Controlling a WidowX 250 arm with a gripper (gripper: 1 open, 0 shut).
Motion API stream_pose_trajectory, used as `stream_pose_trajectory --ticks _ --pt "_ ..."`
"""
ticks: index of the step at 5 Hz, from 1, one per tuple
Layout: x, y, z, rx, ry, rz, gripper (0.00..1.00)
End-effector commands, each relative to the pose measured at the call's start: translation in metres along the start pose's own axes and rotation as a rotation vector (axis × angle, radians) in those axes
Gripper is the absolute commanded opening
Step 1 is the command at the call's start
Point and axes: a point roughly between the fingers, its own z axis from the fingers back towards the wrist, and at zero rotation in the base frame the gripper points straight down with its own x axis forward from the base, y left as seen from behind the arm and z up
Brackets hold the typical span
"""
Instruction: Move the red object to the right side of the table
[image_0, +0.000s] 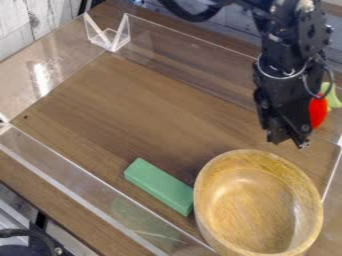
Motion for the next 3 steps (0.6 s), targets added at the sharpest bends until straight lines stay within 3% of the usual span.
stream_pose_trajectory --ticks 1,3 --pt "0.010 0.015 0.028 0.047 -0.061 0.040 1.00" --pt "0.022 0.006 0.007 0.022 -0.046 0.010 1.00"
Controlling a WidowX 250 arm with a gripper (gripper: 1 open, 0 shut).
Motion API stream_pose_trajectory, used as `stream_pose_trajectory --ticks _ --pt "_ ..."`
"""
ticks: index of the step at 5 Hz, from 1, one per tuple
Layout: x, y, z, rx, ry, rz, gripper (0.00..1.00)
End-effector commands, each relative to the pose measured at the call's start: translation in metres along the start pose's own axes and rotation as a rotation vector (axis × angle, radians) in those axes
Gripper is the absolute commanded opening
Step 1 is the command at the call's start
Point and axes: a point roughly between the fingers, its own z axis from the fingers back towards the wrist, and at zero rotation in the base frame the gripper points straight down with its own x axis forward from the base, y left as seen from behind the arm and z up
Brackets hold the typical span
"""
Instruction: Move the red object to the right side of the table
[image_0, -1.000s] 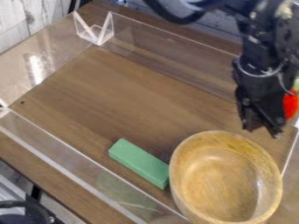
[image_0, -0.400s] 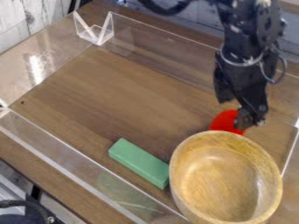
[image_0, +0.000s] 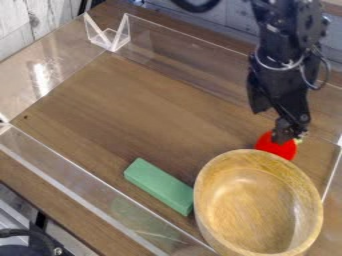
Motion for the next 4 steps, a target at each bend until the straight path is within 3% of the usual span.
stream_pose_trajectory --ticks 1,2,4 --pt "0.017 0.001 0.006 0.002 -0.045 -0.020 1.00" --pt "0.020 0.000 0.003 -0.011 -0.038 -0.034 1.00" --pt "0.031 -0.004 -0.019 -0.009 -0.008 0.034 1.00"
